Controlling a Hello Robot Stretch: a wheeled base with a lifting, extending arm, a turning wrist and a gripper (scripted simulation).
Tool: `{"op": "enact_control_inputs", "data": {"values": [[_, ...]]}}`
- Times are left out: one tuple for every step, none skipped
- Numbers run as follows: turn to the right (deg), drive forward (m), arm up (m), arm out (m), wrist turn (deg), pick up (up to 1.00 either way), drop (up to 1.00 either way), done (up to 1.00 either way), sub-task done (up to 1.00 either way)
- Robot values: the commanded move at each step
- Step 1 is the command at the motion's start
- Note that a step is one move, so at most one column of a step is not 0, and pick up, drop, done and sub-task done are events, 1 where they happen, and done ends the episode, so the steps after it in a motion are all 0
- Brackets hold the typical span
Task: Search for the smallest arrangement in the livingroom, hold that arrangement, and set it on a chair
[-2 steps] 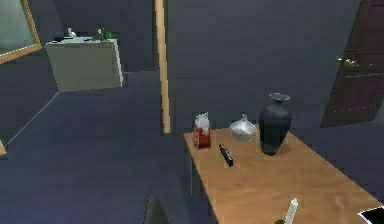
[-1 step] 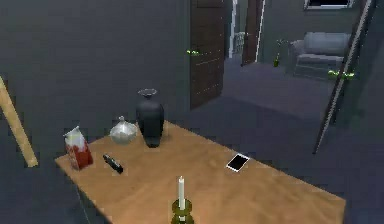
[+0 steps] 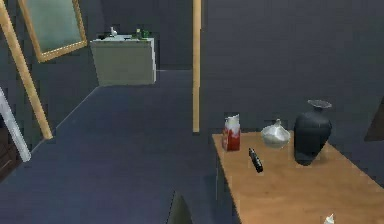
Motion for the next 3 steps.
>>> {"op": "enact_control_inputs", "data": {"values": [[-24.0,0.00,0.00,0.00,0.0,0.00,0.00,0.00,0.00],[45.0,0.00,0.00,0.00,0.0,0.00,0.00,0.00,0.00],[18.0,0.00,0.00,0.00,0.0,0.00,0.00,0.00,0.00]]}}
